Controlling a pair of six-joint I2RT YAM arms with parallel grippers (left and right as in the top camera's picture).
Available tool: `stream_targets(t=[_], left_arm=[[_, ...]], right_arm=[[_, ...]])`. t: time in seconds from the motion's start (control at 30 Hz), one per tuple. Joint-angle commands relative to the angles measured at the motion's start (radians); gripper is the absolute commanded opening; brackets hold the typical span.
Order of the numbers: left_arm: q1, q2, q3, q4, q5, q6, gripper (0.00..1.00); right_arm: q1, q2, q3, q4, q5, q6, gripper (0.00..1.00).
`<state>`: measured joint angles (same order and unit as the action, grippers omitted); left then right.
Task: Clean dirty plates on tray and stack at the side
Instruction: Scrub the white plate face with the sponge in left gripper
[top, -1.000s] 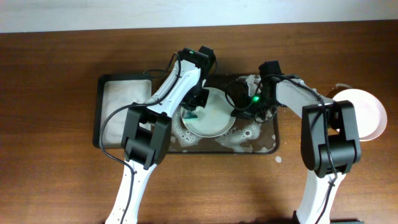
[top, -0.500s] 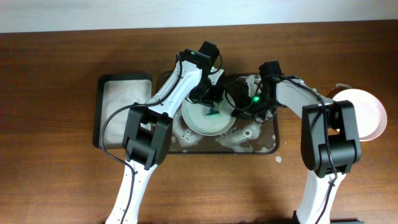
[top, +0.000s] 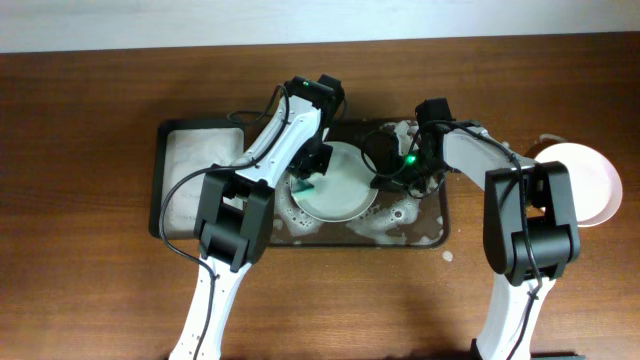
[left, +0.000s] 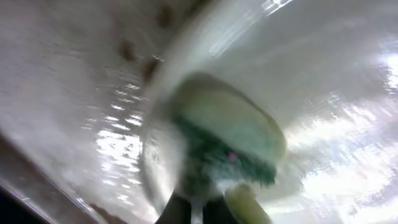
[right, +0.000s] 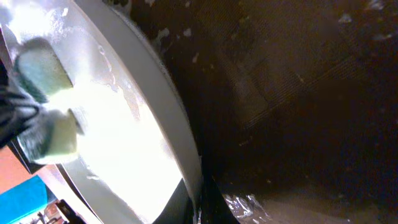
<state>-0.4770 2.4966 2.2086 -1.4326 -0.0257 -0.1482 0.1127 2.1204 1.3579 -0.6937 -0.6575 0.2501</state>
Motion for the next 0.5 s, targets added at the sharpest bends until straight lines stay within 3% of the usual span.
stream_targets(t=[0.0,0.1,0.47], left_arm=[[0.011,0.024,-0.009,-0.030,0.363,0.229,0.00],[0.010,0.024,-0.009,-0.026,0.531,0.311,0.00],[0.004,0.024,-0.010,0.055,0.531,0.262,0.00]], right_arm=[[-0.002,0.013,-0.015,-0.005,0.022,-0.006,0.04],[-0.002,0.013,-0.015,-0.005,0.022,-0.006,0.04],[-0.002,0.013,-0.015,-0.005,0.022,-0.006,0.04]])
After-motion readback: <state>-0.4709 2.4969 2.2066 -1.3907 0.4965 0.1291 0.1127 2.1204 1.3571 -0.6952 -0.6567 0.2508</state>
